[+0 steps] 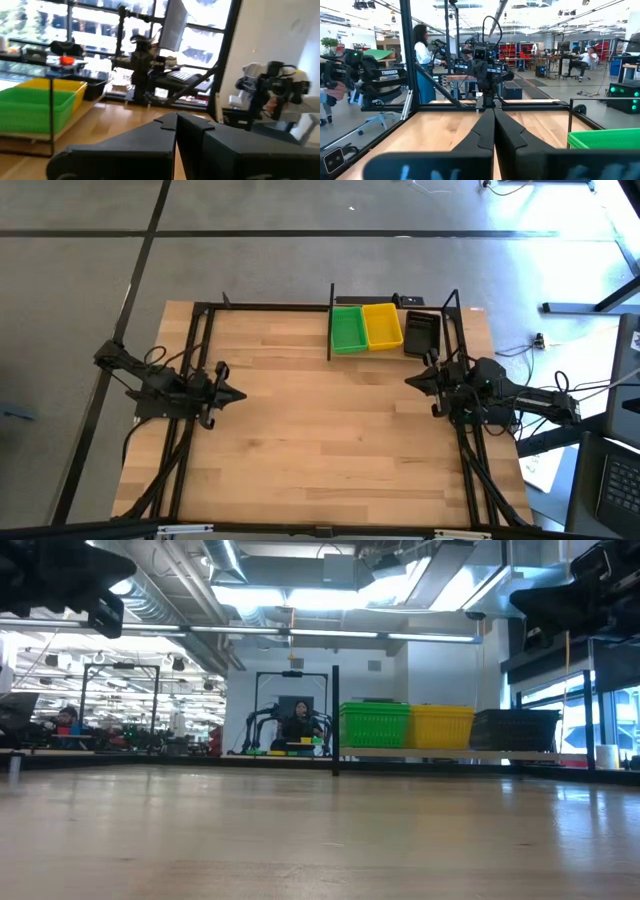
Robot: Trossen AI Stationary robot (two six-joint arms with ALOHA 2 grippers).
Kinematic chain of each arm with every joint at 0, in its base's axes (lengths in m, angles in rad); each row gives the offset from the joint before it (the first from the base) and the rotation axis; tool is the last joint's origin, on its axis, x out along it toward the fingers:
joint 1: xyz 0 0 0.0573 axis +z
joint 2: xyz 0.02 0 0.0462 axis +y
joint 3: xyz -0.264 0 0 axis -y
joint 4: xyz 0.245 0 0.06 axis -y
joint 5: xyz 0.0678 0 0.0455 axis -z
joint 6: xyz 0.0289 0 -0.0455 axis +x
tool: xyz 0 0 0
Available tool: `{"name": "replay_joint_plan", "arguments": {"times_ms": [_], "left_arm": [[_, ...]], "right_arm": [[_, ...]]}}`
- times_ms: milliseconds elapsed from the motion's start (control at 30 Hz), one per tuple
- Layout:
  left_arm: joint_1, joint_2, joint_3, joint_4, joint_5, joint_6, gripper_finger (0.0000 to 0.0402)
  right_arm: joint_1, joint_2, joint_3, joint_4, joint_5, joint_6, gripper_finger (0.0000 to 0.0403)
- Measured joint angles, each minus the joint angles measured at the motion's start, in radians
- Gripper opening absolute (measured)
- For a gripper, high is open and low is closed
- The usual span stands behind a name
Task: Stack baskets on shelf by color
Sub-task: Return to Home Position
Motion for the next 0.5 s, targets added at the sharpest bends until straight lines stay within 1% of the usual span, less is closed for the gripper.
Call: {"name": "replay_joint_plan", "arguments": {"times_ms": [133,200,333,400,500], "left_arm": [[0.000,0.000,0.000,-0.014,0.051,0.028,0.0000],[0.000,0.000,0.000,-0.022,0.054,0.030,0.0000],[0.000,0.000,0.000,-0.078,0.011,0.061,0.0000],[0.000,0.000,0.000,-0.118,-0.025,0.089,0.0000],[0.001,0.000,0.000,-0.178,-0.042,0.150,0.0000]], "right_arm": [[0.000,0.000,0.000,-0.004,0.000,-0.023,0.0000],[0.000,0.000,0.000,-0.007,0.003,-0.051,0.0000],[0.000,0.000,0.001,-0.033,0.032,-0.054,0.0000],[0.000,0.000,0.001,-0.065,0.061,-0.054,0.0000],[0.000,0.001,0.001,-0.102,0.081,-0.054,0.0000]]}}
